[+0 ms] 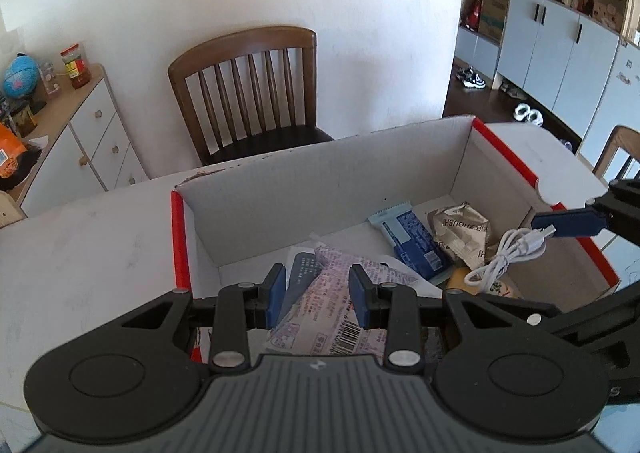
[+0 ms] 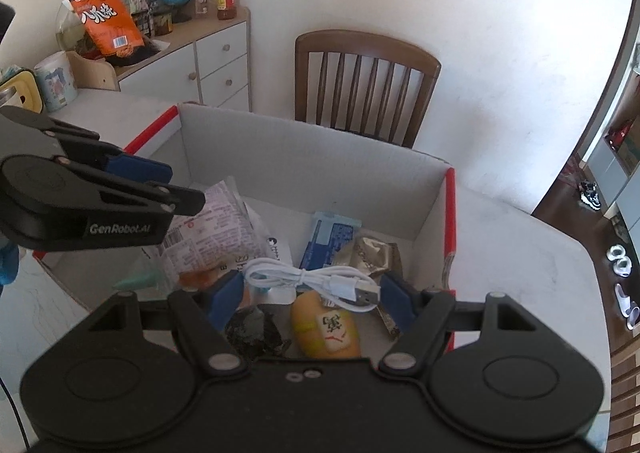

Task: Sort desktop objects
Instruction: 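Carry the white cable over the red box with the right gripper, then lower the cable into the box and open the right gripper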

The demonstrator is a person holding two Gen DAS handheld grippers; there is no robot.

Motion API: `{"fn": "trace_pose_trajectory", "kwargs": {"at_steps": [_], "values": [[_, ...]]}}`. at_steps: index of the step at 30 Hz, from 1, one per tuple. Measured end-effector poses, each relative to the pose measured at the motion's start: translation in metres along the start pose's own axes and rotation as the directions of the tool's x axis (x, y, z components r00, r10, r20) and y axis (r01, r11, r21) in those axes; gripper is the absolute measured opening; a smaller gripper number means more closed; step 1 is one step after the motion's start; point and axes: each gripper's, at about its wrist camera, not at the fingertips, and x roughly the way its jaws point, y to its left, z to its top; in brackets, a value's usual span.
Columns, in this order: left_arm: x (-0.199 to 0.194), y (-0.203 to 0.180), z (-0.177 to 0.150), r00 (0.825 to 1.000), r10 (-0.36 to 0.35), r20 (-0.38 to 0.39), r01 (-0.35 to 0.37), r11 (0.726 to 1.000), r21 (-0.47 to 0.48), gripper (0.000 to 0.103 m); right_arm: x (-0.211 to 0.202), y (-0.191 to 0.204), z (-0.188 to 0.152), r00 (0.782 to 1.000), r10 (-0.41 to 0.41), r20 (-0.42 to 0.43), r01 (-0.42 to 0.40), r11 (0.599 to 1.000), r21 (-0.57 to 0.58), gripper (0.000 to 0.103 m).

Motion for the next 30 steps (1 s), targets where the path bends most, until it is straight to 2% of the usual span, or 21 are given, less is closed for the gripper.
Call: {"fn": "trace_pose_trajectory", "kwargs": {"at_steps": [5,13,26,30], "values": [[0.01,0.001,0.001,1.0,0.005,-0.021,-0.005,1.0,0.008,0.033,0.016,-0.001,0.001,0.999,0.013,-0.044,-0.013,1.0,0.0,0.075],[0.02,0.0,0.005,0.999,-0.024,-0.042,0.025,1.0,0.007,0.033,0.034,0.002,-0.003,0.995,0.007,-0.097,-0.009,1.0,-0.014,0.075],[0.025,-0.003,0.005,0.996,-0.07,-0.057,0.069,0.997,-0.015,0.034,0.033,0.0,-0.009,0.993,0.035,-0.111,-0.038,0.999,-0.024,0.075],[0.023,-0.001,0.004,0.996,-0.073,-0.054,0.071,0.997,-0.027,0.034,0.03,-0.001,-0.01,0.994,0.036,-0.102,-0.038,0.999,-0.019,0.081]]}}
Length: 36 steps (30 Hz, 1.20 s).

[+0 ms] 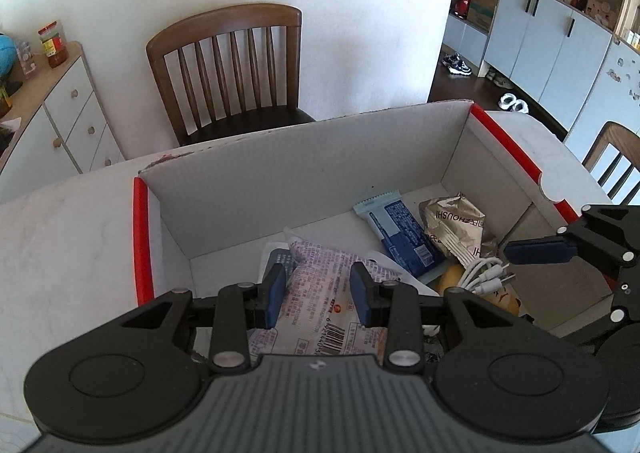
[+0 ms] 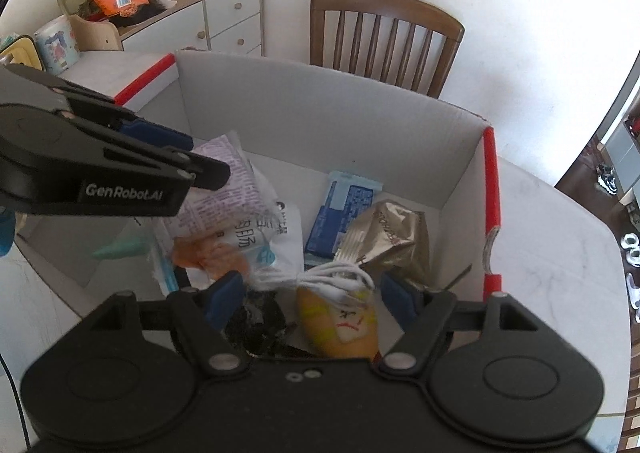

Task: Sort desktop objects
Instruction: 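Lower the cable into the box and open the right gripper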

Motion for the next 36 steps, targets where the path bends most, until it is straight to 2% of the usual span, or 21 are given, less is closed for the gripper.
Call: {"fn": "trace_pose_trajectory", "kwargs": {"at_steps": [6,20,23,25,27,31,36], "values": [[-0.004,-0.002,-0.001,1.0,0.009,0.01,-0.009,1.0,0.003,0.034,-0.012,-0.003,-0.002,1.0,0.01,0.02,-0.011,1.0,0.004,0.084],[-0.035,-0.005,-0.008,0.998,-0.024,0.065,0.024,1.0,0.004,0.036,-0.036,-0.004,-0.005,0.997,0.022,0.068,-0.023,1.0,0.021,0.086],[-0.043,-0.007,-0.011,0.996,-0.02,0.082,0.019,1.0,0.011,0.045,-0.042,-0.003,-0.006,0.997,0.032,0.076,-0.033,0.999,0.021,0.086],[-0.046,-0.007,-0.013,0.996,-0.012,0.09,0.011,1.0,0.016,0.058,-0.045,-0.002,-0.006,0.996,0.035,0.082,-0.036,0.999,0.017,0.087],[-0.051,-0.008,-0.016,0.995,-0.021,0.101,0.018,1.0,0.022,0.062,-0.048,-0.001,-0.007,0.996,0.037,0.086,-0.039,0.999,0.016,0.087],[-0.061,-0.012,-0.02,0.991,-0.011,0.131,0.007,0.999,0.036,0.081,-0.057,-0.001,-0.01,0.993,0.047,0.104,-0.049,0.999,0.017,0.088],[-0.077,-0.014,-0.023,0.984,-0.026,0.177,0.02,0.999,0.033,0.088,-0.073,0.0,-0.016,0.99,0.057,0.132,-0.059,0.998,0.015,0.089]]}}
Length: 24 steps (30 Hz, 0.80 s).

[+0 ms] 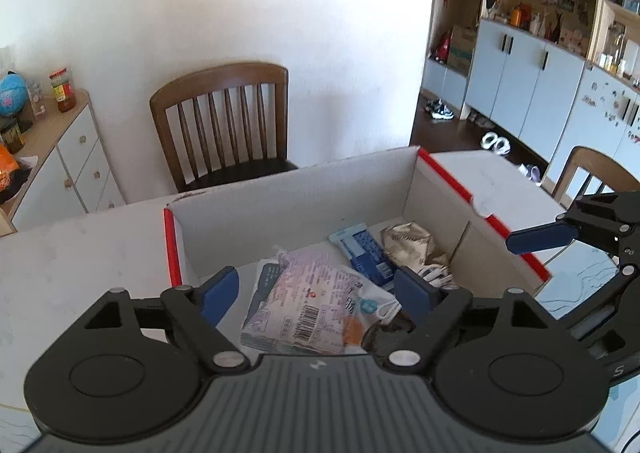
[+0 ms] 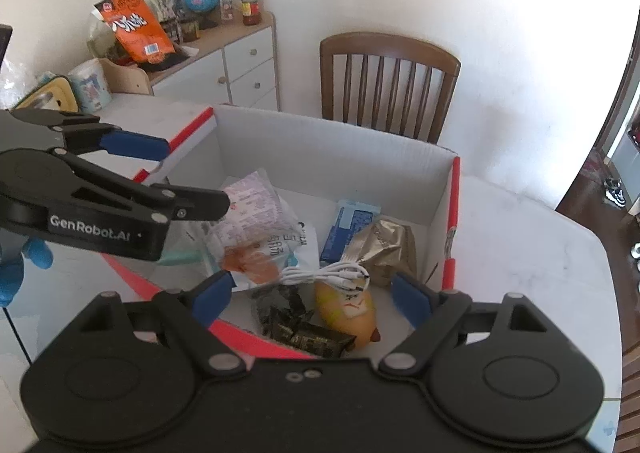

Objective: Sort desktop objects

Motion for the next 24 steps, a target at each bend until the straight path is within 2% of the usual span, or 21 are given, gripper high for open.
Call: {"fn": "trace_pose_trajectory", "kwargs": {"at_steps": [3,4,9,24], "values": [[-0.01,-0.001,-0.001,1.0,0.002,0.023,-0.002,1.0,-0.006,0.102,-0.012,0.003,-0.002,1.0,0.001,0.031,0.0,1.0,-0.006,0.091],[-0.014,-0.001,-0.003,0.999,0.004,0.035,-0.004,1.0,-0.01,0.103,-0.016,0.005,-0.003,0.999,0.001,0.041,0.0,1.0,-0.008,0.092],[-0.032,0.002,-0.011,0.998,-0.01,0.057,0.012,0.999,-0.036,0.103,-0.032,0.009,-0.007,0.997,0.006,0.077,-0.005,1.0,-0.008,0.094],[-0.089,-0.002,-0.048,0.996,0.017,0.092,-0.011,0.998,-0.061,0.103,-0.07,0.024,-0.031,0.988,-0.033,0.152,0.024,0.998,0.062,0.095]]}}
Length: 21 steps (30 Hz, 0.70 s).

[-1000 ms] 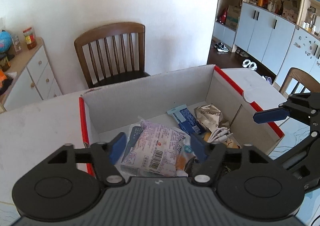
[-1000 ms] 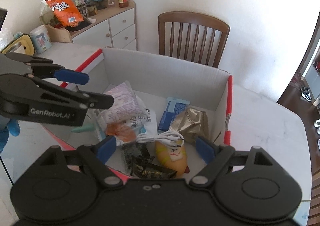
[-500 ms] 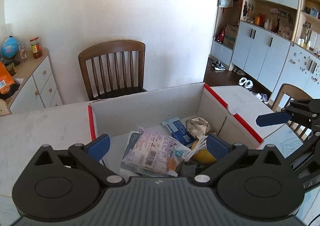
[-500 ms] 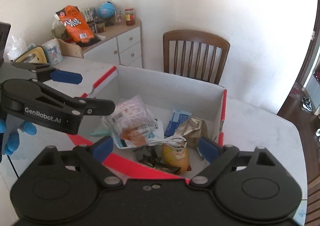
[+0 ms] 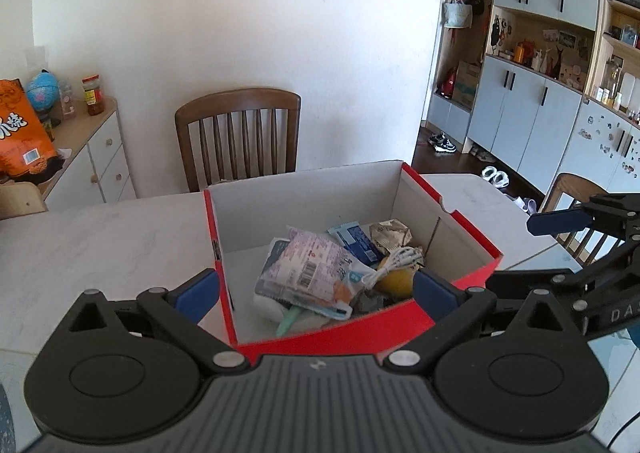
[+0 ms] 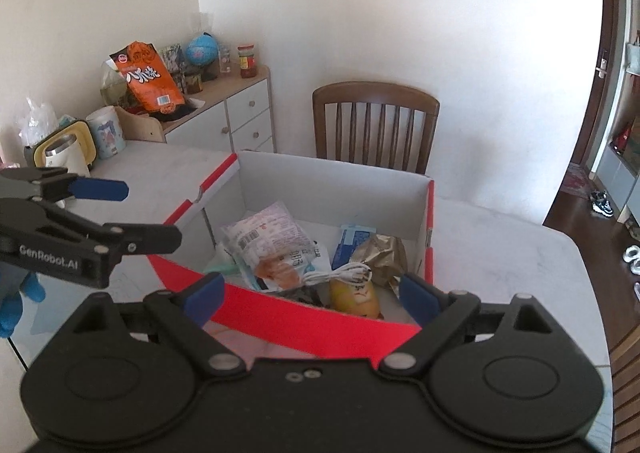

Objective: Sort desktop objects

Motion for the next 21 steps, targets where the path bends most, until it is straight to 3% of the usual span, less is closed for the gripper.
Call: {"fn": "trace_pose_trajectory", "kwargs": {"at_steps": [21], "values": [[-0.05,-0.011,-0.021,1.0,-0.022,0.018,0.022,1.0,0.012,0.103,-0.03,0.018,-0.03,1.0,-0.022,0.011,0.022,0.998,0.06,0.095]]}}
